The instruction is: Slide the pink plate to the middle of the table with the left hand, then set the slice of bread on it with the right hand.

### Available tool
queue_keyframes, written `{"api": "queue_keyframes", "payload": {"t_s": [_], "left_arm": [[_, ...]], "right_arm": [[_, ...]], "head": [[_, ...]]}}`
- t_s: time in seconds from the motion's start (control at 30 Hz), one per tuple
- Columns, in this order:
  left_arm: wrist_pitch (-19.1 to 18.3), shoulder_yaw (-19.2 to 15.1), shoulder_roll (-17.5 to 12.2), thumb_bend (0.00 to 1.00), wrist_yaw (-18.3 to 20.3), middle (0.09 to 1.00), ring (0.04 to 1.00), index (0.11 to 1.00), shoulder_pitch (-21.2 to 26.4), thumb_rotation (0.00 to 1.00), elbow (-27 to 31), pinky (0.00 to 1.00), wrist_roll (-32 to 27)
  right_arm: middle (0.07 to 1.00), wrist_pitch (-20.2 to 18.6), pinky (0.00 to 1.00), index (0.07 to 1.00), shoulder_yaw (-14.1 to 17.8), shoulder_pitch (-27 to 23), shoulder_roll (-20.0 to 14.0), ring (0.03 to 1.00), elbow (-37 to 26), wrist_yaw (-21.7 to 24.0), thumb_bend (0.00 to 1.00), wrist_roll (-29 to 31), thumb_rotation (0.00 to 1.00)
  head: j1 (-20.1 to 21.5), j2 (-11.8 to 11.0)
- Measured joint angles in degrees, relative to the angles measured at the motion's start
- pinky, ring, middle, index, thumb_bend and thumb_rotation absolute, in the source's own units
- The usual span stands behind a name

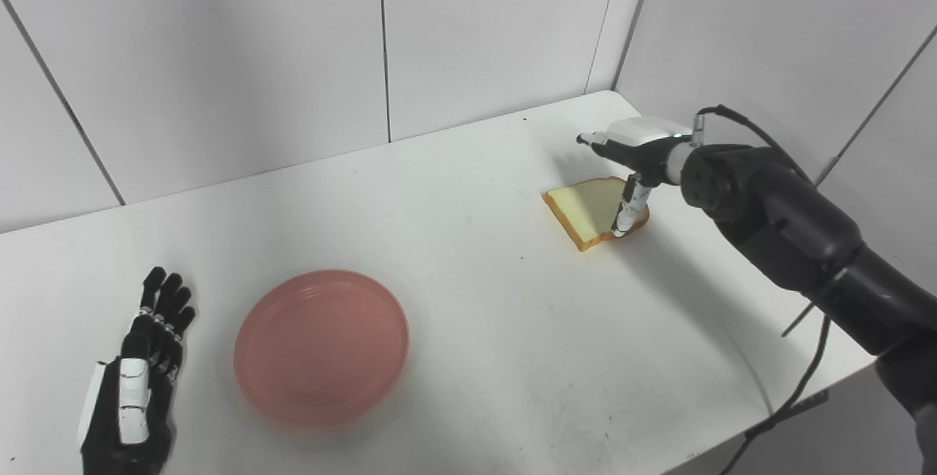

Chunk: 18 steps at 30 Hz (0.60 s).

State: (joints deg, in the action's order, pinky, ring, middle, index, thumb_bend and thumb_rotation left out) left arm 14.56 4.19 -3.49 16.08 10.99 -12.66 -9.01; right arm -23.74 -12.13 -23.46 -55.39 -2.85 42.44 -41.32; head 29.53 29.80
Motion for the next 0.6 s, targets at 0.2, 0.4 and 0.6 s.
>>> {"api": "queue_keyframes", "payload": {"t_s": [0.2,0.4,0.6], "left_arm": [[0.0,0.01,0.05,0.68,0.0,0.997,1.0,0.984,0.08,1.0,-0.02,1.0,0.0],[-0.05,-0.07,0.05,0.68,0.0,0.994,1.0,0.979,0.08,1.0,0.0,1.0,-0.03],[-0.15,-0.12,0.05,0.69,0.0,0.994,1.0,0.978,0.07,1.0,0.12,1.0,-0.05]], "right_arm": [[1.0,1.11,1.0,1.0,-2.88,-3.0,0.41,1.0,2.01,1.89,0.96,-1.25,0.03],[1.0,3.79,1.0,1.0,-4.09,-4.09,1.08,1.0,4.61,2.11,0.97,-0.83,0.04],[1.0,5.19,1.0,0.996,-6.33,-4.58,1.78,1.0,7.25,2.07,0.93,-2.13,0.02]], "head": [[0.26,0.0],[0.18,0.17],[0.09,0.35]]}}
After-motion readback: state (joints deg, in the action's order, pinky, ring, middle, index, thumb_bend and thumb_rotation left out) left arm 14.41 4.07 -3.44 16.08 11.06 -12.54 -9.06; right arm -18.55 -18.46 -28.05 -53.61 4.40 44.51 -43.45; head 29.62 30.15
